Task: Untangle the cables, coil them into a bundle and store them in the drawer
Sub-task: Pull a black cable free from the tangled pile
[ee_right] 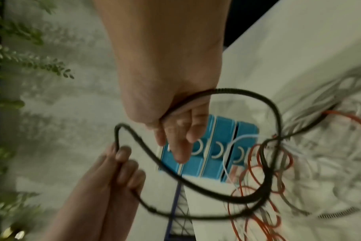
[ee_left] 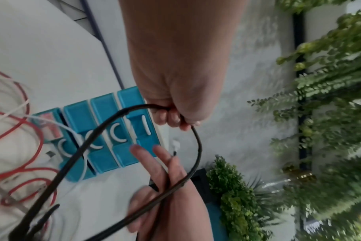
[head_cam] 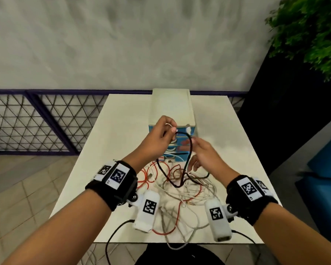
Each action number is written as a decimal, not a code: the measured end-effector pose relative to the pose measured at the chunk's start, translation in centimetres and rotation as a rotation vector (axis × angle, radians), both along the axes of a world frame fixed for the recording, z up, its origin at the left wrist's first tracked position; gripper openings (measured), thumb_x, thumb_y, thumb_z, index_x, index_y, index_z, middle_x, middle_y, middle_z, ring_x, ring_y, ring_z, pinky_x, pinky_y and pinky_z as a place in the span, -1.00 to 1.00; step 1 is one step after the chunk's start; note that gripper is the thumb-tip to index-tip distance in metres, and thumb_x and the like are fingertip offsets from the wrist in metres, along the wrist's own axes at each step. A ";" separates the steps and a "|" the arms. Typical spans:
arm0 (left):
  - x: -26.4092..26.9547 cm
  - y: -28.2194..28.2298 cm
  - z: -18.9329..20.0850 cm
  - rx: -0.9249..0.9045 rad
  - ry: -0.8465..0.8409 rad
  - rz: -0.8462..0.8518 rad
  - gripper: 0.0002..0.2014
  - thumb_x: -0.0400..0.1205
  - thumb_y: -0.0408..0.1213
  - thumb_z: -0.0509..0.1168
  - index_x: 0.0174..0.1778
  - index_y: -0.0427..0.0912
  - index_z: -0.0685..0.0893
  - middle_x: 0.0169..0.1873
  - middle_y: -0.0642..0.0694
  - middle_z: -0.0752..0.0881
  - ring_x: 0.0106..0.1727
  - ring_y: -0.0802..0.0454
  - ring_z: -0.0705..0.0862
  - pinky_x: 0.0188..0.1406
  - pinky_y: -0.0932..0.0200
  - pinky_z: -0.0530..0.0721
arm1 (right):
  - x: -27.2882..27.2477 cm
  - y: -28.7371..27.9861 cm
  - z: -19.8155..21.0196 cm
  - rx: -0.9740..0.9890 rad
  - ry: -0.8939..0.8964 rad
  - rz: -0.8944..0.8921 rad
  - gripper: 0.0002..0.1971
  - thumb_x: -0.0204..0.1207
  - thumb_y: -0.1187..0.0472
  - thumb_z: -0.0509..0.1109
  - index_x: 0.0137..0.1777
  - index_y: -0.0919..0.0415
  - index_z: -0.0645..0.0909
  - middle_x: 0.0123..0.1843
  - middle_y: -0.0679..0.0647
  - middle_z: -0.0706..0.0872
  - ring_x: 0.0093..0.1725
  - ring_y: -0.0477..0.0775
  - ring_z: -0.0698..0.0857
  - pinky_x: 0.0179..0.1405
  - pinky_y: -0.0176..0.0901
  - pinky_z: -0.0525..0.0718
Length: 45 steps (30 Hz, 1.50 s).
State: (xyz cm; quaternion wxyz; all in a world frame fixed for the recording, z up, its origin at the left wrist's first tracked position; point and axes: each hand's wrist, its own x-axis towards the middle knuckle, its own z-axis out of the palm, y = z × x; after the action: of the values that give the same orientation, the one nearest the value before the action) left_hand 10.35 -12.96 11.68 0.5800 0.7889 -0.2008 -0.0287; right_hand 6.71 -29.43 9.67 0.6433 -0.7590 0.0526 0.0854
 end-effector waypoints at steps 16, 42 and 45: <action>-0.2 1.4 -7.1 -0.172 0.423 0.020 -0.65 0.68 -0.63 -0.02 0.18 -0.13 0.47 0.00 -0.09 0.57 -0.19 0.27 0.64 -0.27 0.39 0.57 | 1.9 2.1 2.2 0.398 0.069 0.092 -0.67 0.77 0.09 0.06 -0.20 0.14 0.48 -0.57 -0.08 0.31 -0.75 -0.18 0.17 -0.70 -0.46 0.09; 6.6 15.3 -2.2 0.806 0.472 0.496 -0.91 0.61 -0.40 0.18 -0.07 -0.37 0.49 -0.19 -0.34 0.61 -0.37 -0.17 0.59 -0.39 0.13 0.53 | 7.4 9.5 6.5 -1.043 -0.229 0.334 -0.90 0.53 0.50 0.31 -0.02 0.37 0.59 0.06 0.28 0.74 0.00 0.27 0.76 -0.31 -0.11 0.55; 6.7 15.5 -4.4 0.999 0.448 0.457 -0.39 0.48 -0.24 0.39 0.41 -0.31 0.33 0.20 -0.30 0.61 0.24 -0.25 0.61 0.21 -0.07 0.60 | 8.1 8.7 5.4 -1.013 -0.212 0.274 -0.84 0.51 0.47 0.31 0.07 0.35 0.56 0.10 0.27 0.72 -0.12 0.26 0.72 -0.29 -0.08 0.54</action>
State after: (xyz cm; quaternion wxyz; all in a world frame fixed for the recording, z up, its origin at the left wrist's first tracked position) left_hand 17.02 2.58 7.25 0.1580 0.9644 0.1390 -0.1599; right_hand 14.83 -20.74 15.08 0.1810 -0.9789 -0.0774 0.0553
